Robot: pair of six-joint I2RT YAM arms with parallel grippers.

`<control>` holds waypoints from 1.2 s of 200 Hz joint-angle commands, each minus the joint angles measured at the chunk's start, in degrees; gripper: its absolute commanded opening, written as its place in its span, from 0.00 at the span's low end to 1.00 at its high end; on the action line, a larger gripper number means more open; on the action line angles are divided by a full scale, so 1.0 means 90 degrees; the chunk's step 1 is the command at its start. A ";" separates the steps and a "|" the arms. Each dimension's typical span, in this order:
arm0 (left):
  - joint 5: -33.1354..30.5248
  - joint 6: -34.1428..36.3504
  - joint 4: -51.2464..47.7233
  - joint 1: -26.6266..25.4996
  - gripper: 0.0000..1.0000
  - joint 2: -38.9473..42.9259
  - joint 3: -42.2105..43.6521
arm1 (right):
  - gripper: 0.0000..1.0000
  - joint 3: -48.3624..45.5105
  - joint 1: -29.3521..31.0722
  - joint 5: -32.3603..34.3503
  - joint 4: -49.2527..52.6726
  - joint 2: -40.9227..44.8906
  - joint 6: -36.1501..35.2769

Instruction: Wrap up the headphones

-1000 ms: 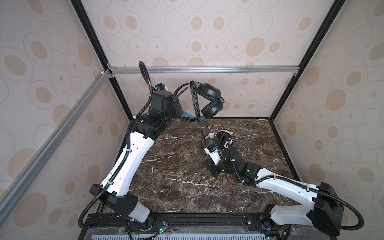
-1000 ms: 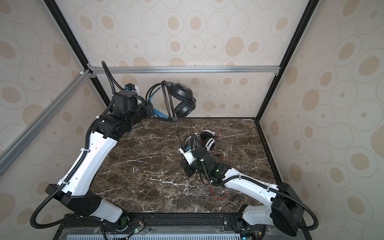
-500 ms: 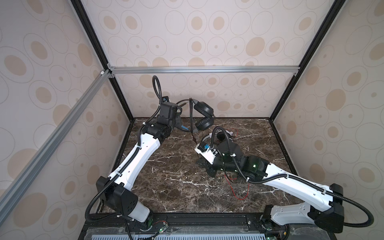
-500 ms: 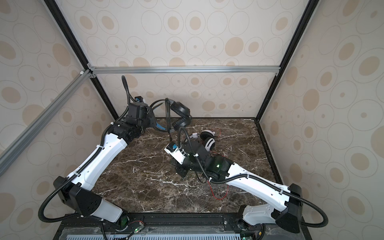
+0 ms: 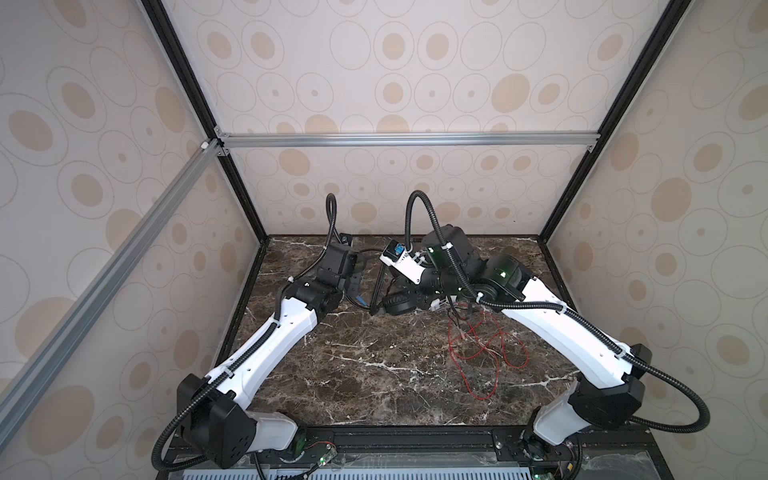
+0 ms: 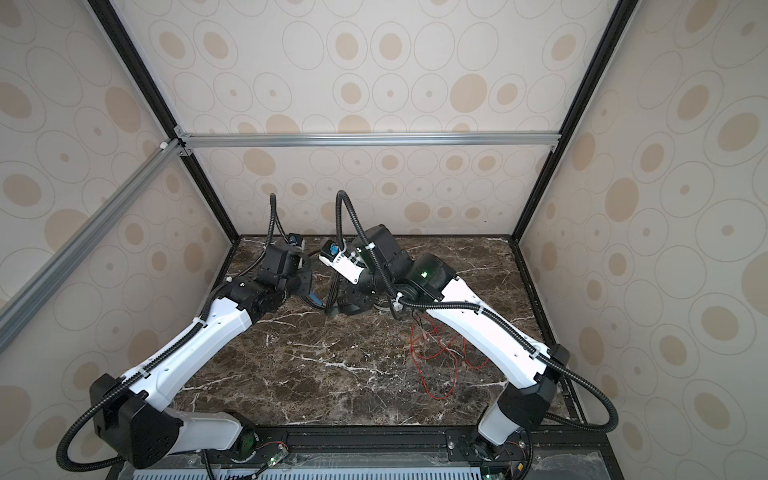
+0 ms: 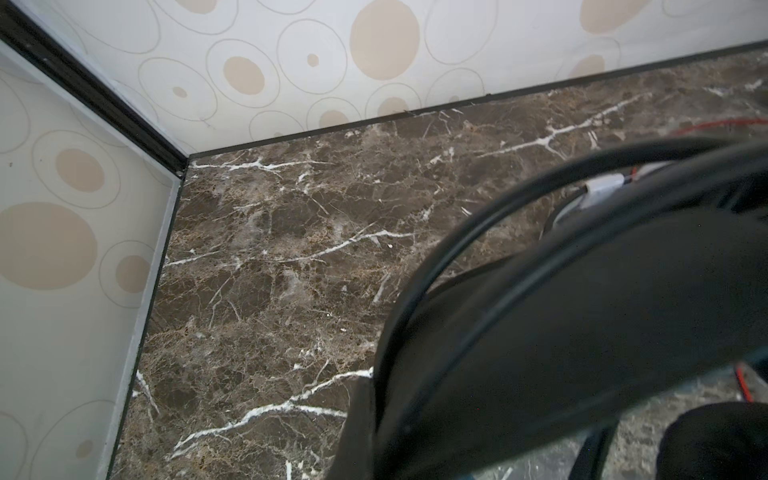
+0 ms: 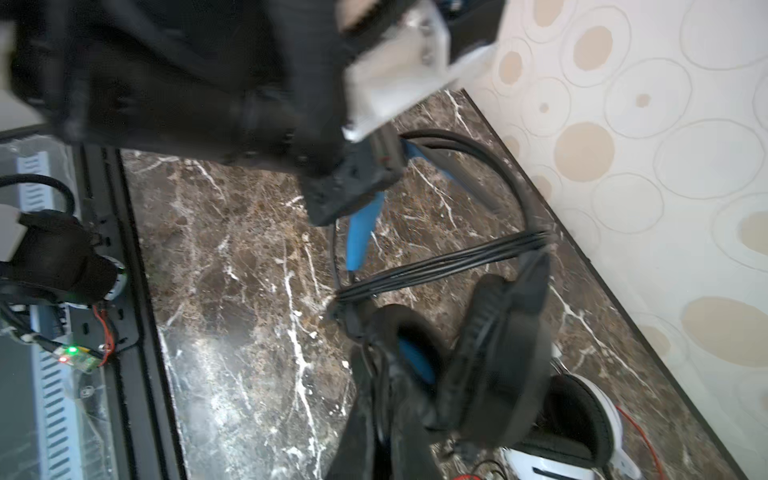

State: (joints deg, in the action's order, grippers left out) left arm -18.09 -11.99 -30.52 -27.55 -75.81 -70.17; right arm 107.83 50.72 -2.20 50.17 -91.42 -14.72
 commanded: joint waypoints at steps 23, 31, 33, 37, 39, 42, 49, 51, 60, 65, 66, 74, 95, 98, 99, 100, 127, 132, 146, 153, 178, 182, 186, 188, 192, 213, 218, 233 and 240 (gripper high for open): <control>0.0914 0.1198 0.0020 -0.0042 0.00 0.0689 0.0479 | 0.00 0.1170 -0.0166 0.0650 0.0977 -0.0656 -0.0971; 0.1164 0.1330 -0.0060 -0.0053 0.00 0.0744 0.0492 | 0.00 0.1325 -0.0162 0.0715 0.1048 -0.0779 -0.1028; 0.1220 0.1344 -0.0076 -0.0054 0.00 0.0759 0.0497 | 0.00 0.1353 -0.0170 0.0726 0.1059 -0.0807 -0.1037; 0.1336 0.1419 -0.0128 -0.0059 0.00 0.0775 0.0502 | 0.00 0.1409 -0.0172 0.0756 0.1073 -0.0855 -0.1047; 0.1380 0.1444 -0.0152 -0.0060 0.00 0.0789 0.0514 | 0.00 0.1442 -0.0175 0.0760 0.1080 -0.0877 -0.1042; 0.1480 0.1490 -0.0189 -0.0061 0.00 0.0808 0.0517 | 0.00 0.1480 -0.0186 0.0761 0.1085 -0.0902 -0.1040; 0.1671 0.1576 -0.0267 -0.0071 0.00 0.0842 0.0527 | 0.00 0.1555 -0.0214 0.0740 0.1100 -0.0966 -0.1017; 0.1705 0.1593 -0.0287 -0.0065 0.00 0.0857 0.0530 | 0.00 0.1574 -0.0220 0.0737 0.1101 -0.0978 -0.1005; 0.1924 0.1651 -0.0354 -0.0066 0.00 0.0917 0.0555 | 0.00 0.1646 -0.0278 0.0710 0.1100 -0.1040 -0.0932; 0.1985 0.1663 -0.0393 -0.0074 0.00 0.0949 0.0564 | 0.00 0.1683 -0.0307 0.0681 0.1111 -0.1074 -0.0900; 0.1992 0.1664 -0.0400 -0.0079 0.00 0.0956 0.0567 | 0.00 0.1687 -0.0305 0.0678 0.1113 -0.1079 -0.0887; 0.2042 0.1679 -0.0443 -0.0080 0.00 0.1017 0.0604 | 0.00 0.1700 -0.0356 0.0660 0.1101 -0.1103 -0.0810; 0.2176 0.1693 -0.0512 -0.0078 0.00 0.1163 0.0705 | 0.00 0.1662 -0.0539 0.0631 0.1077 -0.1124 -0.0601; 0.2209 0.1698 -0.0524 -0.0083 0.00 0.1180 0.0715 | 0.00 0.1654 -0.0567 0.0616 0.1076 -0.1125 -0.0573; 0.2212 0.1701 -0.0529 -0.0078 0.00 0.1184 0.0716 | 0.00 0.1653 -0.0582 0.0616 0.1076 -0.1128 -0.0562; 0.2223 0.1702 -0.0537 -0.0081 0.00 0.1190 0.0716 | 0.00 0.1652 -0.0594 0.0610 0.1076 -0.1130 -0.0557; 0.2458 0.1780 -0.0668 -0.0085 0.00 0.1255 0.0711 | 0.00 0.1575 -0.0844 0.0441 0.1061 -0.1117 -0.0465; 0.2506 0.1781 -0.0683 -0.0093 0.00 0.1273 0.0699 | 0.00 0.1547 -0.0873 0.0434 0.1051 -0.1122 -0.0473; 0.2652 0.1781 -0.0708 -0.0098 0.00 0.1292 0.0675 | 0.00 0.1471 -0.0920 0.0383 0.1033 -0.1122 -0.0503; 0.2707 0.1776 -0.0710 -0.0094 0.00 0.1290 0.0668 | 0.00 0.1424 -0.0946 0.0367 0.1018 -0.1122 -0.0520; 0.2924 0.1740 -0.0716 -0.0111 0.00 0.1304 0.0716 | 0.00 0.1152 -0.1071 0.0304 0.0894 -0.1074 -0.0460; 0.2942 0.1735 -0.0717 -0.0112 0.00 0.1304 0.0719 | 0.00 0.1124 -0.1095 0.0267 0.0882 -0.1064 -0.0433; 0.2968 0.1719 -0.0728 -0.0103 0.00 0.1304 0.0726 | 0.00 0.1091 -0.1131 0.0248 0.0875 -0.1052 -0.0405; 0.2972 0.1722 -0.0727 -0.0103 0.00 0.1304 0.0726 | 0.00 0.1074 -0.1140 0.0240 0.0867 -0.1053 -0.0400; 0.2999 0.1713 -0.0728 -0.0110 0.00 0.1310 0.0725 | 0.00 0.1042 -0.1180 0.0207 0.0870 -0.1045 -0.0369; 0.2991 0.1679 -0.0732 -0.0108 0.00 0.1343 0.0717 | 0.00 0.0936 -0.1321 0.0115 0.0807 -0.1004 -0.0126; 0.2981 0.1674 -0.0732 -0.0104 0.00 0.1343 0.0712 | 0.00 0.0922 -0.1351 0.0141 0.0808 -0.1005 -0.0019; 0.2976 0.1679 -0.0732 -0.0107 0.00 0.1343 0.0707 | 0.00 0.0869 -0.1426 0.0146 0.0788 -0.0986 0.0257; 0.2999 0.1665 -0.0730 -0.0104 0.00 0.1335 0.0698 | 0.00 0.0795 -0.1444 0.0156 0.0742 -0.0949 0.0369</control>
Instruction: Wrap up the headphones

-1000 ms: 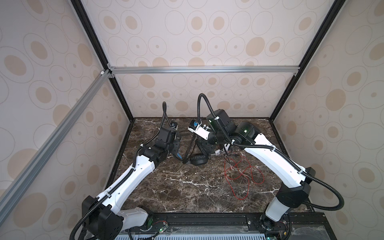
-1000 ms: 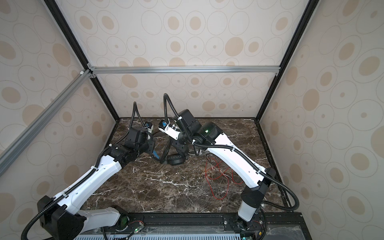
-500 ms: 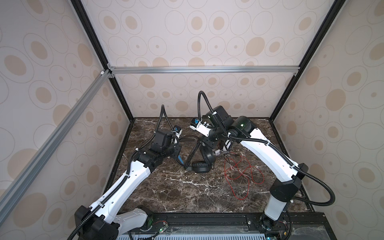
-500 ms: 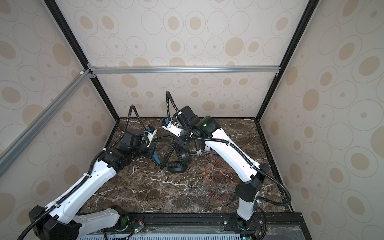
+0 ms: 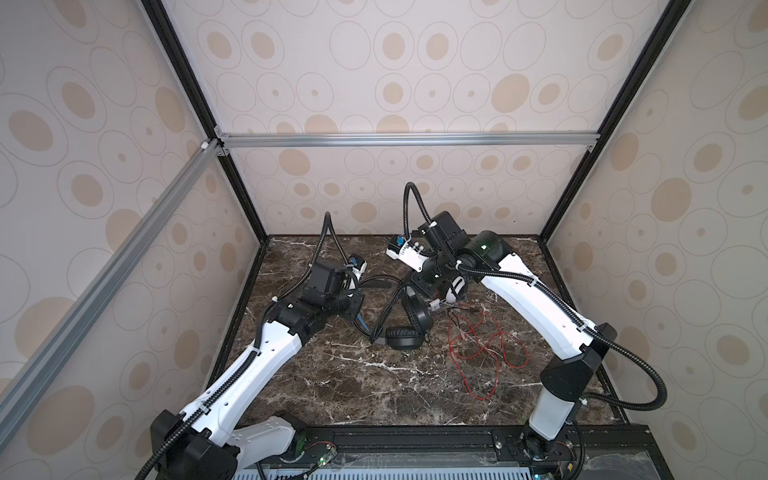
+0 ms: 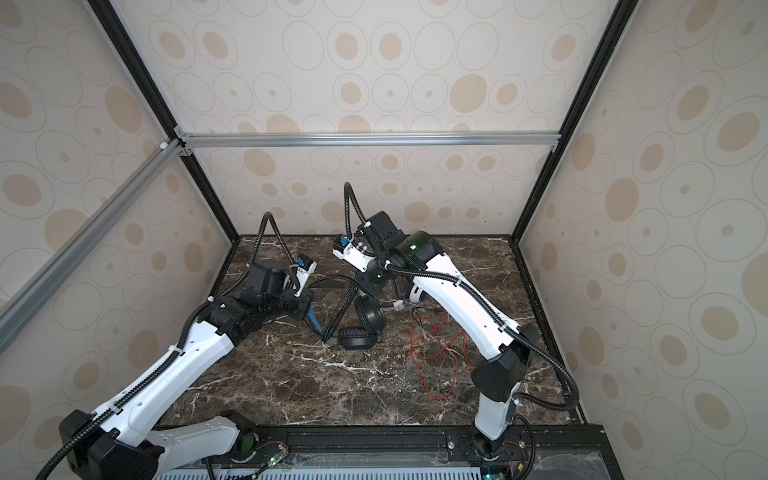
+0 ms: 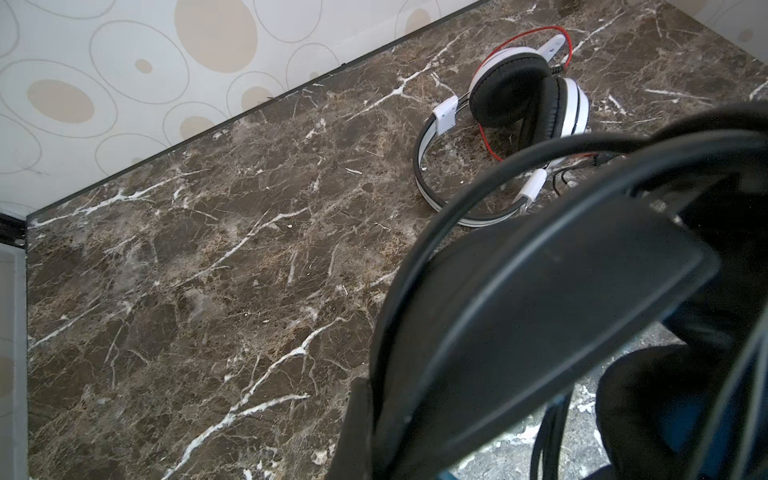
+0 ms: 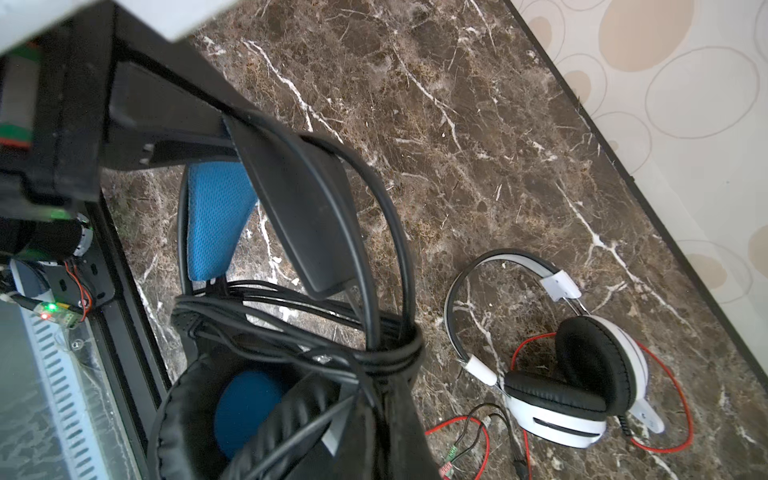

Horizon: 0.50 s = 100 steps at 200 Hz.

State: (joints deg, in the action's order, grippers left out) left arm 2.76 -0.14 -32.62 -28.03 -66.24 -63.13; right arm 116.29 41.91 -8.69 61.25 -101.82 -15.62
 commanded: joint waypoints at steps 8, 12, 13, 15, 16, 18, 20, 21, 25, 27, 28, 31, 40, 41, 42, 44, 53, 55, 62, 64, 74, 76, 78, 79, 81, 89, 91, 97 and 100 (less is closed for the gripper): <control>0.0696 0.0339 -0.0496 -0.0056 0.00 0.0261 -0.0093 | 0.00 -0.0244 -0.0466 0.0845 -0.0563 0.0260 0.0574; 0.0703 0.0331 -0.0495 -0.0056 0.00 0.0253 -0.0099 | 0.00 -0.0289 -0.0458 0.0808 -0.0599 0.0275 0.0623; 0.0710 0.0330 -0.0491 -0.0053 0.00 0.0252 -0.0102 | 0.00 -0.0297 -0.0458 0.0799 -0.0612 0.0281 0.0637; 0.0711 0.0334 -0.0483 -0.0058 0.00 0.0251 -0.0104 | 0.00 -0.0322 -0.0465 0.0780 -0.0624 0.0299 0.0653; 0.0710 0.0331 -0.0480 -0.0054 0.00 0.0250 -0.0109 | 0.00 -0.0332 -0.0461 0.0770 -0.0624 0.0303 0.0662; 0.0706 0.0329 -0.0483 -0.0050 0.00 0.0238 -0.0115 | 0.00 -0.0353 -0.0458 0.0758 -0.0636 0.0311 0.0695; 0.0705 0.0321 -0.0486 -0.0059 0.00 0.0240 -0.0119 | 0.00 -0.0372 -0.0460 0.0752 -0.0654 0.0330 0.0718; 0.0702 0.0320 -0.0481 -0.0064 0.00 0.0240 -0.0122 | 0.00 -0.0387 -0.0464 0.0751 -0.0659 0.0339 0.0739; 0.0687 0.0327 -0.0468 -0.0061 0.00 0.0233 -0.0124 | 0.00 -0.0426 -0.0462 0.0751 -0.0689 0.0359 0.0799; 0.0679 0.0326 -0.0472 -0.0064 0.00 0.0224 -0.0129 | 0.00 -0.0444 -0.0459 0.0758 -0.0689 0.0374 0.0818; 0.0679 0.0322 -0.0470 -0.0067 0.00 0.0227 -0.0131 | 0.00 -0.0457 -0.0458 0.0759 -0.0691 0.0380 0.0822; 0.0666 0.0317 -0.0463 -0.0054 0.00 0.0232 -0.0133 | 0.00 -0.0488 -0.0465 0.0772 -0.0707 0.0392 0.0862; 0.0640 0.0295 -0.0432 -0.0066 0.00 0.0231 -0.0143 | 0.00 -0.0600 -0.0464 0.0886 -0.0750 0.0465 0.1004; 0.0640 0.0292 -0.0430 -0.0067 0.00 0.0236 -0.0138 | 0.00 -0.0608 -0.0466 0.0901 -0.0761 0.0474 0.1023; 0.0635 0.0291 -0.0429 -0.0068 0.00 0.0233 -0.0141 | 0.00 -0.0627 -0.0462 0.0914 -0.0766 0.0489 0.1047; 0.0632 0.0285 -0.0414 -0.0069 0.00 0.0239 -0.0145 | 0.00 -0.0653 -0.0466 0.0952 -0.0779 0.0504 0.1070; 0.0621 0.0260 -0.0380 -0.0061 0.00 0.0245 -0.0152 | 0.01 -0.0794 -0.0477 0.1020 -0.0832 0.0597 0.1176; 0.0616 0.0260 -0.0365 -0.0062 0.00 0.0249 -0.0153 | 0.01 -0.0824 -0.0477 0.1035 -0.0830 0.0609 0.1185; 0.0601 0.0241 -0.0342 -0.0061 0.00 0.0258 -0.0153 | 0.01 -0.0902 -0.0477 0.1102 -0.0835 0.0662 0.1246; 0.0594 0.0248 -0.0338 -0.0067 0.00 0.0259 -0.0146 | 0.01 -0.0922 -0.0482 0.1122 -0.0836 0.0682 0.1247; 0.0590 0.0231 -0.0312 -0.0064 0.00 0.0267 -0.0129 | 0.02 -0.1020 -0.0480 0.1195 -0.0812 0.0744 0.1258; 0.0591 0.0226 -0.0311 -0.0053 0.00 0.0269 -0.0125 | 0.02 -0.1037 -0.0478 0.1228 -0.0803 0.0751 0.1257; 0.0591 0.0222 -0.0309 -0.0063 0.00 0.0270 -0.0119 | 0.02 -0.1051 -0.0477 0.1239 -0.0789 0.0763 0.1264; 0.0586 0.0221 -0.0310 -0.0066 0.00 0.0275 -0.0117 | 0.02 -0.1058 -0.0477 0.1248 -0.0780 0.0769 0.1260; 0.0590 0.0216 -0.0311 -0.0063 0.00 0.0278 -0.0107 | 0.02 -0.1069 -0.0480 0.1273 -0.0776 0.0775 0.1258; 0.0590 0.0204 -0.0285 -0.0066 0.00 0.0297 -0.0086 | 0.03 -0.1098 -0.0477 0.1323 -0.0727 0.0790 0.1230; 0.0591 0.0202 -0.0282 -0.0068 0.00 0.0299 -0.0078 | 0.02 -0.1105 -0.0477 0.1331 -0.0716 0.0799 0.1221; 0.0584 0.0205 -0.0287 -0.0067 0.00 0.0299 -0.0061 | 0.03 -0.1108 -0.0477 0.1352 -0.0689 0.0806 0.1198; 0.0582 0.0213 -0.0296 -0.0066 0.00 0.0299 -0.0056 | 0.03 -0.1112 -0.0477 0.1355 -0.0678 0.0806 0.1175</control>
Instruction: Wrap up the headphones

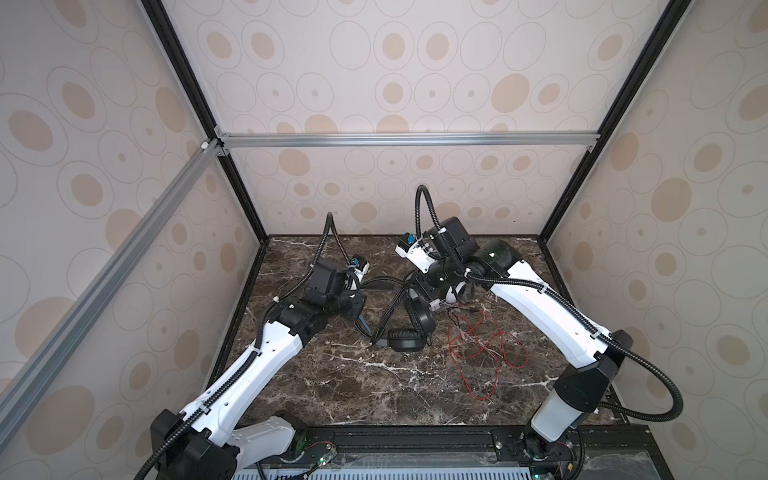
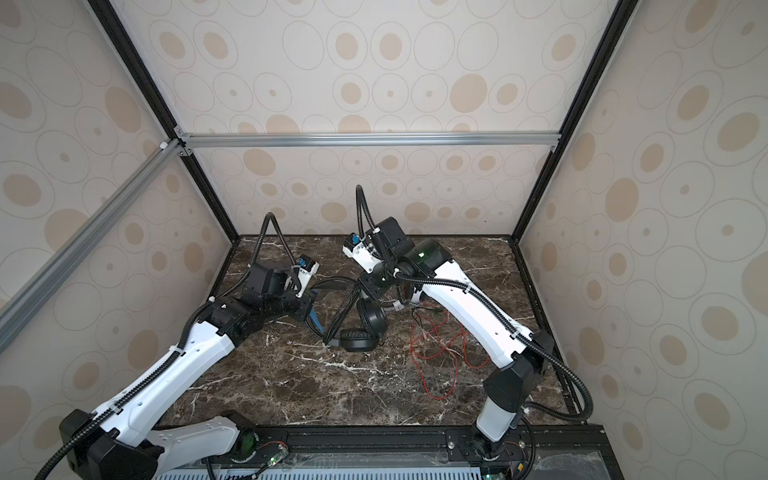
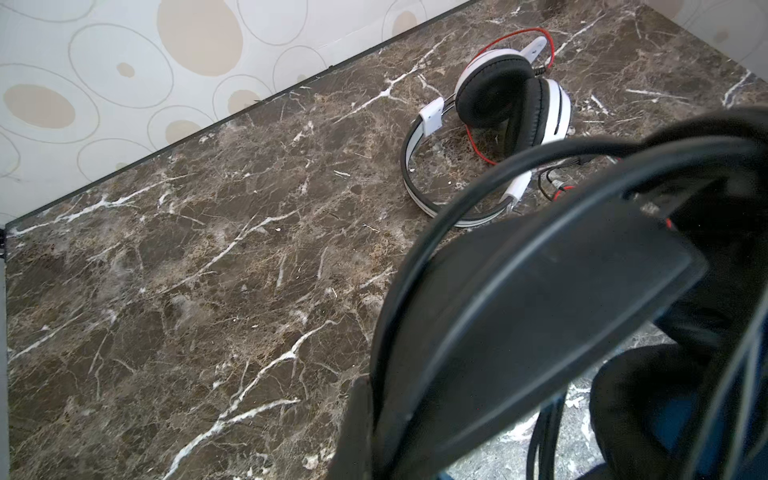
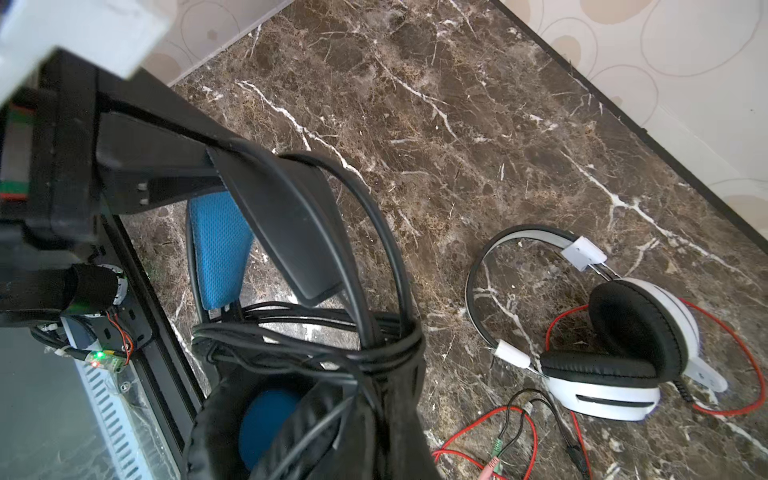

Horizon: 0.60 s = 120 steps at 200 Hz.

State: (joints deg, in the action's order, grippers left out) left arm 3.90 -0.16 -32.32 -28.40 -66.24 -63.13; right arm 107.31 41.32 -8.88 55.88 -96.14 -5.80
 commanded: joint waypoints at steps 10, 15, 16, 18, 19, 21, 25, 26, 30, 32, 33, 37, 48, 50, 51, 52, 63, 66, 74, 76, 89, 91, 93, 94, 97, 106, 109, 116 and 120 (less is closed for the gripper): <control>0.0445 0.0234 -0.0345 -0.0030 0.00 0.0299 -0.0055 | 0.03 -0.0097 -0.0411 0.1387 -0.0064 0.0184 0.0018; 0.0445 0.0252 -0.0367 -0.0027 0.00 0.0291 -0.0065 | 0.03 -0.0091 -0.0411 0.1378 -0.0061 0.0198 -0.0021; 0.0445 0.0257 -0.0370 -0.0027 0.00 0.0290 -0.0065 | 0.03 -0.0094 -0.0411 0.1378 -0.0063 0.0201 -0.0030; 0.0445 0.0261 -0.0371 -0.0025 0.00 0.0290 -0.0072 | 0.03 -0.0091 -0.0419 0.1373 -0.0060 0.0203 -0.0046; 0.0445 0.0262 -0.0368 -0.0026 0.00 0.0285 -0.0079 | 0.04 -0.0089 -0.0415 0.1371 -0.0063 0.0203 -0.0057; 0.0445 0.0267 -0.0377 -0.0025 0.00 0.0281 -0.0088 | 0.04 -0.0088 -0.0412 0.1369 -0.0058 0.0208 -0.0073; 0.0448 0.0280 -0.0391 -0.0023 0.00 0.0271 -0.0103 | 0.04 -0.0087 -0.0416 0.1368 -0.0059 0.0212 -0.0119; 0.0447 0.0286 -0.0392 -0.0025 0.00 0.0271 -0.0113 | 0.04 -0.0087 -0.0414 0.1363 -0.0063 0.0213 -0.0128; 0.0445 0.0299 -0.0401 -0.0026 0.00 0.0262 -0.0137 | 0.05 -0.0087 -0.0407 0.1351 -0.0047 0.0222 -0.0179; 0.0445 0.0301 -0.0405 -0.0022 0.00 0.0261 -0.0149 | 0.05 -0.0087 -0.0418 0.1332 -0.0044 0.0218 -0.0216; 0.0445 0.0301 -0.0404 -0.0025 0.00 0.0260 -0.0156 | 0.05 -0.0087 -0.0410 0.1331 -0.0040 0.0220 -0.0225; 0.0445 0.0307 -0.0427 -0.0021 0.00 0.0251 -0.0170 | 0.05 -0.0096 -0.0417 0.1324 -0.0035 0.0225 -0.0295; 0.0445 0.0312 -0.0423 -0.0024 0.00 0.0250 -0.0202 | 0.05 -0.0107 -0.0410 0.1252 0.0036 0.0225 -0.0493; 0.0445 0.0311 -0.0426 -0.0022 0.00 0.0250 -0.0202 | 0.05 -0.0107 -0.0414 0.1232 0.0040 0.0231 -0.0543; 0.0445 0.0316 -0.0424 -0.0020 0.00 0.0250 -0.0202 | 0.05 -0.0107 -0.0413 0.1217 0.0046 0.0232 -0.0559; 0.0445 0.0314 -0.0424 -0.0024 0.00 0.0250 -0.0202 | 0.05 -0.0111 -0.0412 0.1209 0.0048 0.0237 -0.0582; 0.0464 0.0311 -0.0432 -0.0028 0.00 0.0260 -0.0202 | 0.06 -0.0199 -0.0416 0.1077 0.0024 0.0311 -0.0836; 0.0473 0.0304 -0.0425 -0.0023 0.00 0.0266 -0.0186 | 0.06 -0.0237 -0.0412 0.1030 0.0000 0.0340 -0.0912; 0.0499 0.0297 -0.0428 -0.0019 0.00 0.0281 -0.0185 | 0.06 -0.0366 -0.0411 0.0918 -0.0077 0.0438 -0.1121; 0.0503 0.0293 -0.0432 -0.0023 0.00 0.0285 -0.0183 | 0.06 -0.0389 -0.0416 0.0899 -0.0100 0.0465 -0.1171; 0.0547 0.0293 -0.0433 -0.0028 0.00 0.0305 -0.0180 | 0.07 -0.0547 -0.0411 0.0729 -0.0196 0.0586 -0.1437; 0.0556 0.0287 -0.0440 -0.0025 0.00 0.0308 -0.0182 | 0.07 -0.0552 -0.0411 0.0716 -0.0195 0.0590 -0.1456; 0.0561 0.0293 -0.0444 -0.0027 0.00 0.0314 -0.0182 | 0.07 -0.0576 -0.0418 0.0680 -0.0208 0.0609 -0.1512; 0.0562 0.0292 -0.0444 -0.0027 0.00 0.0311 -0.0182 | 0.07 -0.0576 -0.0415 0.0668 -0.0205 0.0612 -0.1532; 0.0573 0.0292 -0.0448 -0.0023 0.00 0.0309 -0.0182 | 0.07 -0.0583 -0.0412 0.0631 -0.0209 0.0619 -0.1573; 0.0604 0.0298 -0.0459 -0.0023 0.00 0.0309 -0.0192 | 0.07 -0.0595 -0.0411 0.0546 -0.0209 0.0626 -0.1674; 0.0611 0.0301 -0.0461 -0.0027 0.00 0.0300 -0.0187 | 0.07 -0.0595 -0.0411 0.0521 -0.0208 0.0621 -0.1706; 0.0628 0.0303 -0.0468 -0.0028 0.00 0.0299 -0.0202 | 0.07 -0.0585 -0.0411 0.0503 -0.0210 0.0609 -0.1786; 0.0639 0.0310 -0.0465 -0.0023 0.00 0.0299 -0.0209 | 0.07 -0.0577 -0.0411 0.0499 -0.0206 0.0599 -0.1821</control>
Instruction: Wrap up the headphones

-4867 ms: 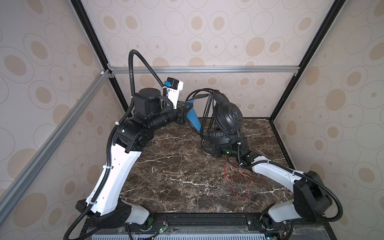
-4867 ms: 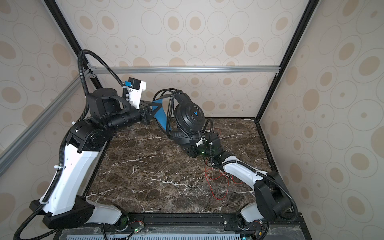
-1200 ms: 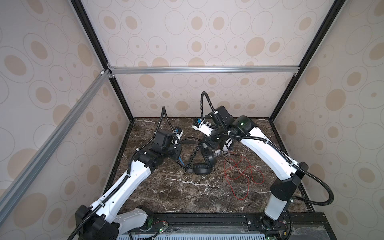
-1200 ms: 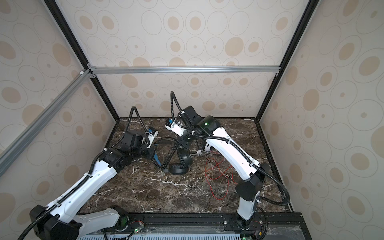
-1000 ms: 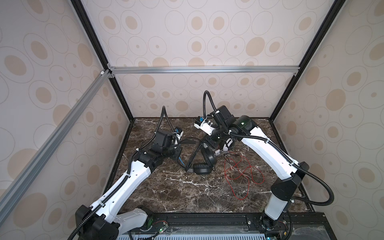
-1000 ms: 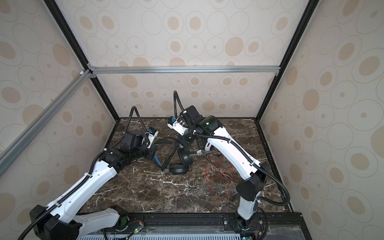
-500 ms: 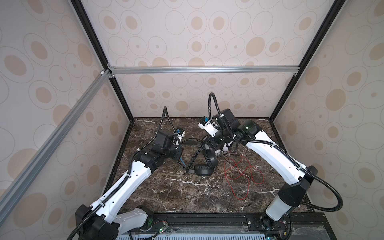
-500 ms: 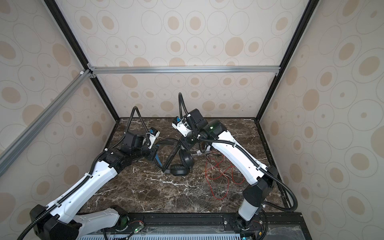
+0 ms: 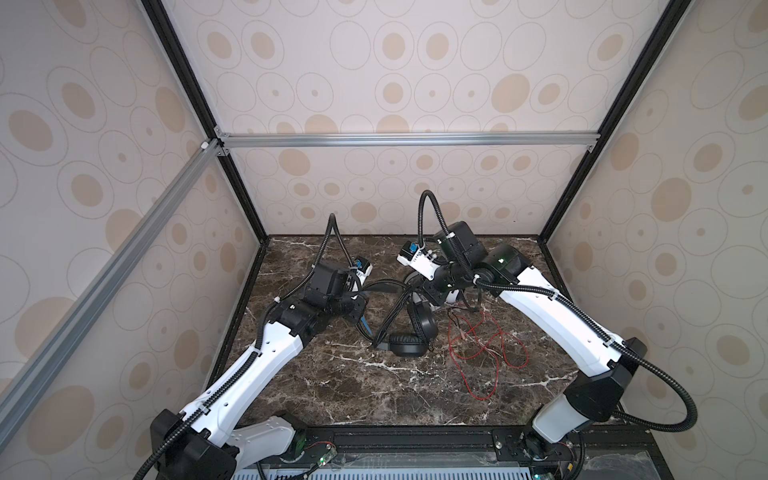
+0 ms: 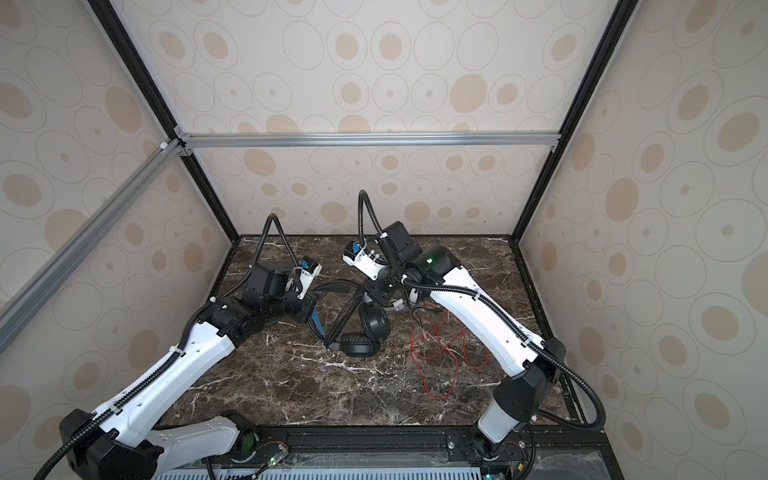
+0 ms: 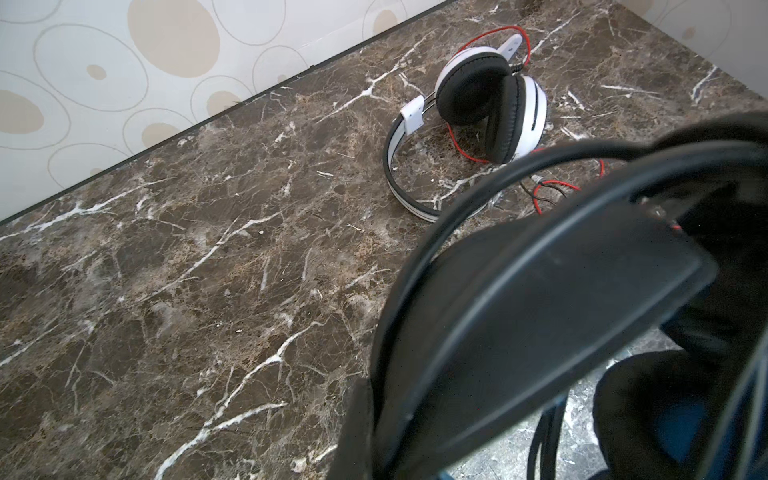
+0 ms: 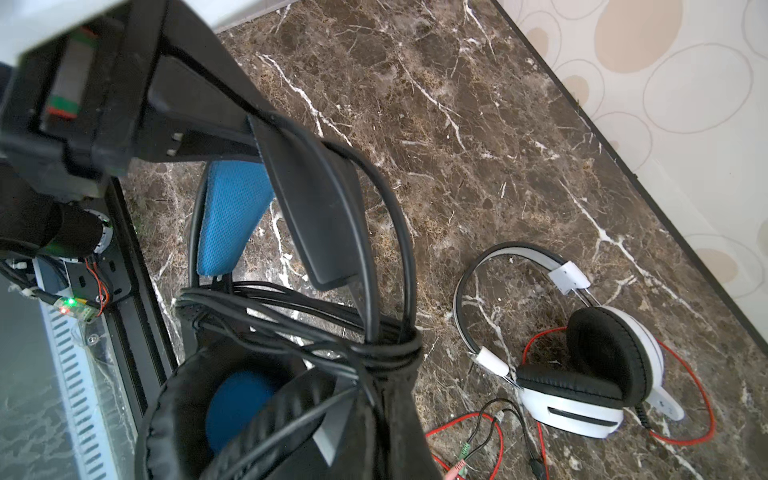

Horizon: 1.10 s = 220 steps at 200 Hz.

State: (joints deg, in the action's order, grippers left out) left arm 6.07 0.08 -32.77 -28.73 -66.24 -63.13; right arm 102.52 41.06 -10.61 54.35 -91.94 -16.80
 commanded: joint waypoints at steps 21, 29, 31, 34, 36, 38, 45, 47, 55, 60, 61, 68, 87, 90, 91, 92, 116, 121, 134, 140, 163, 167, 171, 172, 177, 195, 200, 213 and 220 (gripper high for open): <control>0.0439 0.0297 -0.0421 0.0009 0.00 0.0280 -0.0234 | 0.08 -0.0009 -0.0380 0.0742 -0.0014 0.0062 -0.0927; 0.0444 0.0304 -0.0433 0.0004 0.00 0.0280 -0.0241 | 0.08 0.0005 -0.0387 0.0793 0.0010 0.0031 -0.1093; 0.0441 0.0304 -0.0431 0.0005 0.00 0.0275 -0.0248 | 0.08 0.0005 -0.0386 0.0809 0.0015 0.0028 -0.1139; 0.0450 0.0308 -0.0431 0.0000 0.00 0.0270 -0.0246 | 0.07 0.0011 -0.0383 0.0815 0.0021 0.0030 -0.1203; 0.0457 0.0312 -0.0433 -0.0001 0.00 0.0270 -0.0249 | 0.07 0.0014 -0.0385 0.0824 0.0022 0.0023 -0.1247; 0.0463 0.0313 -0.0434 0.0001 0.00 0.0270 -0.0250 | 0.07 0.0015 -0.0383 0.0819 0.0037 0.0016 -0.1300; 0.0469 0.0314 -0.0440 0.0000 0.00 0.0270 -0.0248 | 0.07 0.0008 -0.0387 0.0818 0.0031 0.0022 -0.1467; 0.0469 0.0314 -0.0443 -0.0001 0.00 0.0270 -0.0250 | 0.07 -0.0004 -0.0384 0.0818 0.0027 0.0026 -0.1518; 0.0507 0.0324 -0.0454 -0.0001 0.00 0.0260 -0.0258 | 0.07 -0.0047 -0.0383 0.0827 -0.0023 0.0064 -0.1694; 0.0517 0.0330 -0.0460 -0.0001 0.00 0.0258 -0.0260 | 0.08 -0.0078 -0.0383 0.0854 -0.0063 0.0085 -0.1798; 0.0522 0.0331 -0.0460 -0.0001 0.00 0.0254 -0.0256 | 0.08 -0.0085 -0.0383 0.0865 -0.0062 0.0092 -0.1812; 0.0546 0.0334 -0.0470 -0.0001 0.00 0.0250 -0.0258 | 0.08 -0.0119 -0.0383 0.0900 -0.0100 0.0115 -0.1943; 0.0555 0.0339 -0.0486 -0.0001 0.00 0.0250 -0.0260 | 0.09 -0.0151 -0.0382 0.0939 -0.0090 0.0100 -0.2127; 0.0554 0.0343 -0.0491 -0.0001 0.00 0.0250 -0.0253 | 0.09 -0.0161 -0.0382 0.0965 -0.0098 0.0090 -0.2136; 0.0550 0.0343 -0.0490 -0.0001 0.00 0.0245 -0.0262 | 0.09 -0.0161 -0.0382 0.0969 -0.0100 0.0085 -0.2132; 0.0549 0.0343 -0.0490 -0.0001 0.00 0.0248 -0.0261 | 0.09 -0.0161 -0.0387 0.0981 -0.0096 0.0082 -0.2135; 0.0554 0.0373 -0.0517 0.0000 0.00 0.0250 -0.0251 | 0.09 -0.0169 -0.0398 0.1168 -0.0170 0.0006 -0.1919; 0.0555 0.0373 -0.0518 -0.0001 0.00 0.0258 -0.0243 | 0.10 -0.0147 -0.0400 0.1156 -0.0172 0.0001 -0.1839; 0.0576 0.0364 -0.0518 -0.0003 0.00 0.0260 -0.0241 | 0.10 -0.0095 -0.0428 0.1155 -0.0147 -0.0034 -0.1631; 0.0582 0.0365 -0.0509 -0.0006 0.00 0.0253 -0.0241 | 0.10 -0.0082 -0.0430 0.1127 -0.0124 -0.0035 -0.1579; 0.0568 0.0377 -0.0537 -0.0011 0.00 0.0241 -0.0296 | 0.10 -0.0300 -0.0433 0.1051 -0.0112 0.0100 -0.1675; 0.0566 0.0380 -0.0543 -0.0011 0.00 0.0241 -0.0304 | 0.10 -0.0379 -0.0437 0.1076 -0.0141 0.0147 -0.1728; 0.0575 0.0382 -0.0542 -0.0008 0.00 0.0241 -0.0309 | 0.10 -0.0471 -0.0432 0.1112 -0.0195 0.0195 -0.1766; 0.0580 0.0382 -0.0540 -0.0005 0.00 0.0241 -0.0309 | 0.10 -0.0492 -0.0436 0.1116 -0.0212 0.0210 -0.1771; 0.0602 0.0382 -0.0556 -0.0011 0.00 0.0240 -0.0318 | 0.10 -0.0595 -0.0436 0.1173 -0.0279 0.0267 -0.1806; 0.0671 0.0374 -0.0557 -0.0010 0.00 0.0241 -0.0319 | 0.10 -0.0734 -0.0462 0.1247 -0.0436 0.0359 -0.1822; 0.0682 0.0375 -0.0539 -0.0013 0.00 0.0241 -0.0310 | 0.10 -0.0723 -0.0483 0.1272 -0.0426 0.0323 -0.1798; 0.0725 0.0365 -0.0535 -0.0020 0.00 0.0241 -0.0304 | 0.10 -0.0625 -0.0504 0.1376 -0.0373 0.0175 -0.1735; 0.0746 0.0357 -0.0523 -0.0025 0.00 0.0241 -0.0316 | 0.11 -0.0574 -0.0514 0.1408 -0.0343 0.0087 -0.1693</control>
State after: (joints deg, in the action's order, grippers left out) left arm 7.73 0.64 -34.68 -28.73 -66.22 -63.24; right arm 96.44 40.36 -7.81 51.90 -90.65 -32.34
